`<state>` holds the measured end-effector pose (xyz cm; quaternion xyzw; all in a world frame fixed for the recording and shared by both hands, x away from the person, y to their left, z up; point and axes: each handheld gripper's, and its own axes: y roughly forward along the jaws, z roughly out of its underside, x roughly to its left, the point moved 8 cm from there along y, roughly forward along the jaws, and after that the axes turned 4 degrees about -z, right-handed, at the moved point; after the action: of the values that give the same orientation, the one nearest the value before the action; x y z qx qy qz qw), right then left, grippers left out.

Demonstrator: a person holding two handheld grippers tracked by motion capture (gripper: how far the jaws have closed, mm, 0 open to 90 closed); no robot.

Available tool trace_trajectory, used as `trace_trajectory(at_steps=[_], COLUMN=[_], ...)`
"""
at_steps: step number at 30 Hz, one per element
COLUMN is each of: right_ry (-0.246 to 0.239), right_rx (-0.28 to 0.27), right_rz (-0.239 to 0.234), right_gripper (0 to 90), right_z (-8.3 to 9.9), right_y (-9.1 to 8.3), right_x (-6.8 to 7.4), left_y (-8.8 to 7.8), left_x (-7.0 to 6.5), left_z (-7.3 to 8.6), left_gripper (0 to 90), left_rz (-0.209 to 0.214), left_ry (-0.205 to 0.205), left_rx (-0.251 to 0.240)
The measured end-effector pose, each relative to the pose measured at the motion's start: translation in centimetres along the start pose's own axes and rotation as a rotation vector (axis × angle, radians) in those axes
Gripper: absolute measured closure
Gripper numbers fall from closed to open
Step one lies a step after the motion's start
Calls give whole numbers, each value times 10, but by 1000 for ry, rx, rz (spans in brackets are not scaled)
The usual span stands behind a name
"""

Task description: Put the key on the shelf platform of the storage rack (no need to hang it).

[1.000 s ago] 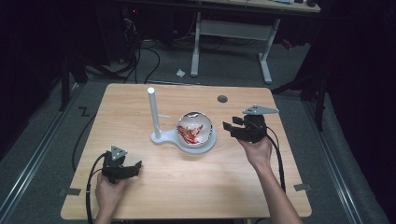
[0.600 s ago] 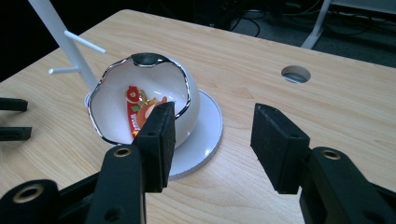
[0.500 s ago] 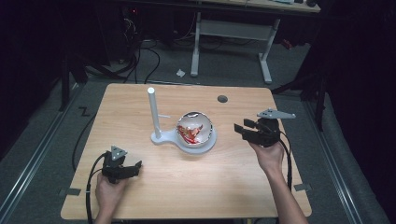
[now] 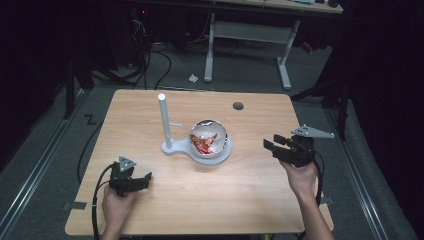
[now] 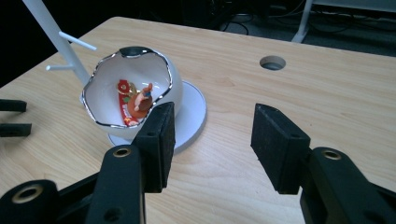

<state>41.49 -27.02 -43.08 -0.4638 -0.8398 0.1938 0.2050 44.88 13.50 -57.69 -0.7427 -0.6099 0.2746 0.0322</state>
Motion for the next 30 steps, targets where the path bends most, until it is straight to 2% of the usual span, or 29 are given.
trace_trajectory(at_steps=[12, 21, 30], right_ry=[22, 20, 41], right_rx=[-32, -27, -14], right_rz=[-1, -1, -6], right_gripper=[496, 492, 485], right_z=[21, 36, 56], right_y=[-16, -16, -9], right_x=[2, 5, 6], left_y=[0, 0, 0], left_x=[0, 0, 0], left_z=[0, 0, 0], left_gripper=[177, 177, 177], left_rz=[0, 0, 0], left_ry=[-1, 0, 0], left_rx=[0, 0, 0])
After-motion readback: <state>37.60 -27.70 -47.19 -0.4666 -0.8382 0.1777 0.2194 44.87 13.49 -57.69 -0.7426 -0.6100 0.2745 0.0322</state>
